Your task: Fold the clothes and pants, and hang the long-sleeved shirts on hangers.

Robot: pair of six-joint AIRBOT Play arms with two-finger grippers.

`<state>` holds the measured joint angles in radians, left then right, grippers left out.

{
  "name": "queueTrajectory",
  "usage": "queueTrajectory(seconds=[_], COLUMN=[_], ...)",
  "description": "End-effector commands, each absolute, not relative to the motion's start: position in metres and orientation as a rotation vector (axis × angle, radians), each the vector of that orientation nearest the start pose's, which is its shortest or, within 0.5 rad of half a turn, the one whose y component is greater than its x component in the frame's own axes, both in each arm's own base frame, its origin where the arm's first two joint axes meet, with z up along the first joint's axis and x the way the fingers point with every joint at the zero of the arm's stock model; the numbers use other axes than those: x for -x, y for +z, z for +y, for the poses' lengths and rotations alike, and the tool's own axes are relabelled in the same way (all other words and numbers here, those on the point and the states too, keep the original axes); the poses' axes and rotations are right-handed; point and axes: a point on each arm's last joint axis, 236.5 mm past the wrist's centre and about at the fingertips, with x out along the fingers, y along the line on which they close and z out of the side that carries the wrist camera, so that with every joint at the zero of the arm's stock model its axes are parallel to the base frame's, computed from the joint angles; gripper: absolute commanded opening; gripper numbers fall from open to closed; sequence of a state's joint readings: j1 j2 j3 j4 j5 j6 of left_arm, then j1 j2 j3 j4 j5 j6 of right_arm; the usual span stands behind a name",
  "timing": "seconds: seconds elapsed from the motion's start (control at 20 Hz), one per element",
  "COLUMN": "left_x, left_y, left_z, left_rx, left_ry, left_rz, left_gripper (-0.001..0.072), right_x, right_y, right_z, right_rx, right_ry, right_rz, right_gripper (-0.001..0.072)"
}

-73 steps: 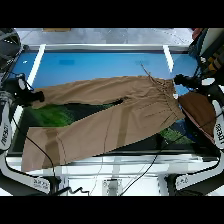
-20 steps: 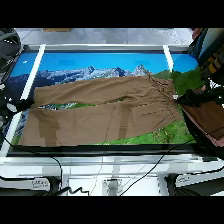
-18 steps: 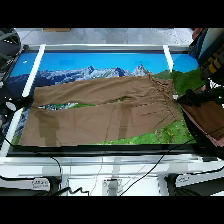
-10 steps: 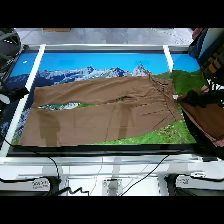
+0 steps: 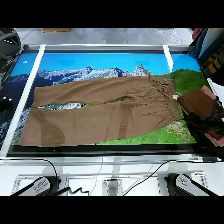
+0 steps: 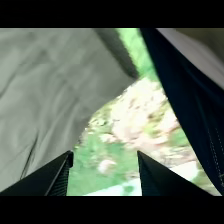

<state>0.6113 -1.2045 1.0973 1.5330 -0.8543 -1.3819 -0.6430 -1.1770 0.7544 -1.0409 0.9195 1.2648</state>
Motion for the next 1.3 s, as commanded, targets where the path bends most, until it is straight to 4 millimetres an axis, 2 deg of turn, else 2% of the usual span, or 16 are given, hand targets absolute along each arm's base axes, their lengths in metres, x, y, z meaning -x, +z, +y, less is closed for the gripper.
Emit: queueTrajectory(seconds=[0.0,0.15,0.35,0.5,0.6,0.65,0.7,0.75,0.85,0.95,1.15,1.25], left_x=[-0.277,-0.259,-0.243,-0.235,-0.226,-0.218,-0.207,-0.199,-0.195,-0.196,-0.221,-0.231], left_y=[0.014,-0.002,-0.021,-0.034,-0.046,-0.054,-0.062,-0.071,-0.080,-0.086,-0.095,-0.098], left_z=[0.244,0.227,0.212,0.203,0.192,0.185,0.178,0.172,0.165,0.168,0.184,0.186], left_rx=[0.343,0.511,0.563,0.586,0.611,0.626,0.657,0.697,0.727,0.715,0.728,0.764], left_ry=[0.533,0.500,0.484,0.475,0.462,0.454,0.457,0.467,0.466,0.485,0.549,0.568], left_rz=[1.117,1.126,1.197,1.232,1.273,1.306,1.343,1.362,1.362,1.334,1.165,1.094], left_gripper=[0.0640,0.0641,0.0641,0.0641,0.0641,0.0641,0.0641,0.0641,0.0641,0.0641,0.0637,0.0537], right_x=[-0.326,-0.353,-0.371,-0.382,-0.386,-0.387,-0.387,-0.387,-0.387,-0.387,-0.387,-0.386], right_y=[-0.082,-0.093,-0.108,-0.112,-0.109,-0.108,-0.107,-0.107,-0.107,-0.106,-0.105,-0.104], right_z=[-0.117,-0.105,-0.111,-0.110,-0.109,-0.109,-0.108,-0.107,-0.107,-0.106,-0.102,-0.099], right_rx=[-0.853,-0.990,-1.029,-1.055,-1.022,-1.019,-1.020,-1.026,-1.033,-1.035,-1.061,-1.066], right_ry=[-0.269,-0.199,-0.190,-0.167,-0.139,-0.137,-0.131,-0.130,-0.131,-0.127,-0.120,-0.108], right_rz=[1.055,0.988,0.919,0.878,0.856,0.854,0.856,0.856,0.857,0.858,0.864,0.867], right_gripper=[0.0500,0.0499,0.0484,0.0432,0.0258,0.0131,0.0033,0.0032,0.0032,0.0032,0.0031,0.0032])
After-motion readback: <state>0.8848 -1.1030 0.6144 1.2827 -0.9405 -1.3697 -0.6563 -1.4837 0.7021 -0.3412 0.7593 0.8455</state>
